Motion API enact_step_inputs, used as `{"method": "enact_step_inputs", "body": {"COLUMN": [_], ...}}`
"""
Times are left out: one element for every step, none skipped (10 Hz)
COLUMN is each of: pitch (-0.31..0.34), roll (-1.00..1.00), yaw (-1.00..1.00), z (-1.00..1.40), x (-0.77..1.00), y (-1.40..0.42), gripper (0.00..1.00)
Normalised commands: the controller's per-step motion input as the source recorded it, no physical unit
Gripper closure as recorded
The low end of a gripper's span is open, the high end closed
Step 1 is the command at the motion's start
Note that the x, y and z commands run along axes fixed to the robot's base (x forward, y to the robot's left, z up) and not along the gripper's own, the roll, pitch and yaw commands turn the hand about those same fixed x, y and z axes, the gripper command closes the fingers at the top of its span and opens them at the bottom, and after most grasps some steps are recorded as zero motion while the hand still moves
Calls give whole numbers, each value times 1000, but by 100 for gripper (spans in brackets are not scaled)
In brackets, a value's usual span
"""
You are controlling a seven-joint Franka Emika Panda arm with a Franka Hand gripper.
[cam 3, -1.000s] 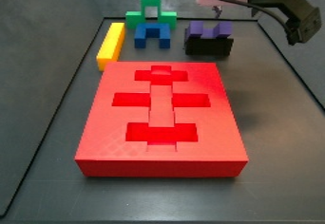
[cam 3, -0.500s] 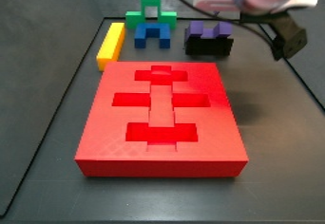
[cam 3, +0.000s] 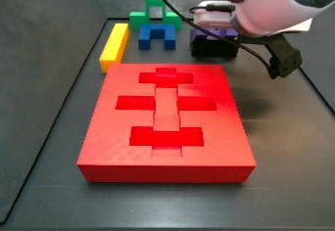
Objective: Pick up the purple object. Move up. Place the purple object on the fixture. Regrasp the purple object. Move to above the board. Insert the purple object.
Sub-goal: Regrasp the purple object.
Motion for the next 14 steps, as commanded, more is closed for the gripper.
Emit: {"method": "enact_step_inputs", "body": {"pitch": [-83,-80,9,0,0,0,0,0,0,0,0,0,0,0], "roll": [-131,-114,0,29,249,0,0,0,0,0,0,0,0,0], "yaw": [80,66,0,0,0,0,0,0,0,0,0,0,0,0], "z": [-406,-217,0,0,-40,0,0,0,0,0,0,0,0,0], "x": [0,0,0,0,0,0,0,0,0,0,0,0,0,0], "y": [100,40,0,0,109,0,0,0,0,0,0,0,0,0], "gripper": [0,0,0,0,0,100,100,100,100,100,100,100,100,100]}}
